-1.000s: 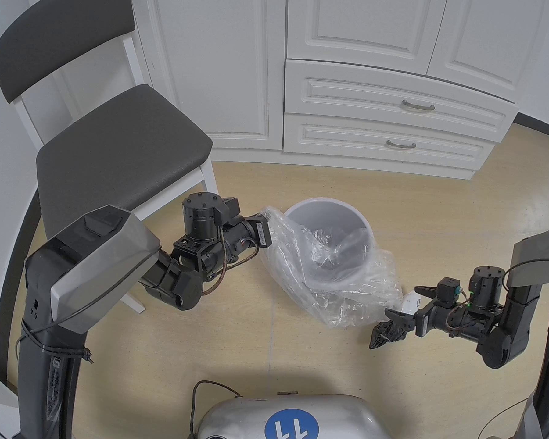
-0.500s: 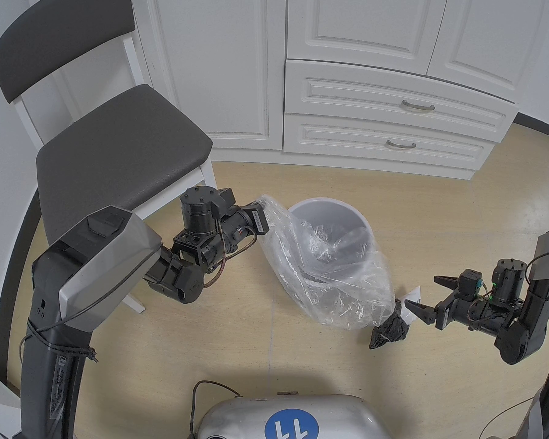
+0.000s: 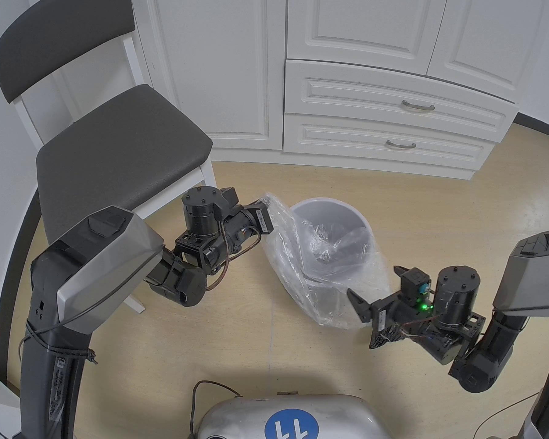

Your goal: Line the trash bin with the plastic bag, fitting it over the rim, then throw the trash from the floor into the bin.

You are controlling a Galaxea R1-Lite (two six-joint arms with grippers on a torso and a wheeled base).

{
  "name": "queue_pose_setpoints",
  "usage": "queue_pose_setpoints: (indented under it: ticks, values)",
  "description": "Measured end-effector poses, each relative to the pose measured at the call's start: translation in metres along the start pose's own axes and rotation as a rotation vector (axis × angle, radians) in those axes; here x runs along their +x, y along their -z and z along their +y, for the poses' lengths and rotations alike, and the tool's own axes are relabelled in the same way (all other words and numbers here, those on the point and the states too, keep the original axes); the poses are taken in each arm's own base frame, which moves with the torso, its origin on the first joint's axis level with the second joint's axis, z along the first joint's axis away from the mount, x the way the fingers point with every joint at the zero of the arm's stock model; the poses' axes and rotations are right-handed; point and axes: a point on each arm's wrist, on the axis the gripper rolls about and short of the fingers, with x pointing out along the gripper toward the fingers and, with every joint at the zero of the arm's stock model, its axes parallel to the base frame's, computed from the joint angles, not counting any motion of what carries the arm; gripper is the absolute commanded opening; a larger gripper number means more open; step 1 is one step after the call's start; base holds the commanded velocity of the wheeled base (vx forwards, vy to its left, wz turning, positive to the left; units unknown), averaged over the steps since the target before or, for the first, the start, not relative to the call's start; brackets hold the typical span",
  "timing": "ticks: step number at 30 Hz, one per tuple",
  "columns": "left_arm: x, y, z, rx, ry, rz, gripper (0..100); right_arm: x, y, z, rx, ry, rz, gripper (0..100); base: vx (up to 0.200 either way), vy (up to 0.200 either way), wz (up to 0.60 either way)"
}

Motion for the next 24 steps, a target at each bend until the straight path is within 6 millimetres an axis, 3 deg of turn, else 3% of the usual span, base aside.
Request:
queue_pose_setpoints:
  ticks: [6, 12, 24]
  values:
    - [-0.001, -0.001, 0.001, 0.001, 0.002, 0.000, 0, 0.015, -0.023, 0.031, -0.169, -0.070, -0.122, 100, 0.000, 0.000, 0.00]
    - [-0.001, -0.002, 0.004, 0.001, -0.002, -0.002, 0, 0.037, -0.018, 0.048, -0.369, -0.190, -0.039, 100, 0.000, 0.000, 0.00]
    - [-0.002, -0.007, 0.010, 0.001, -0.010, -0.011, 0, 0.095, -0.005, 0.023, -0.522, -0.129, -0.003, 100, 0.000, 0.000, 0.00]
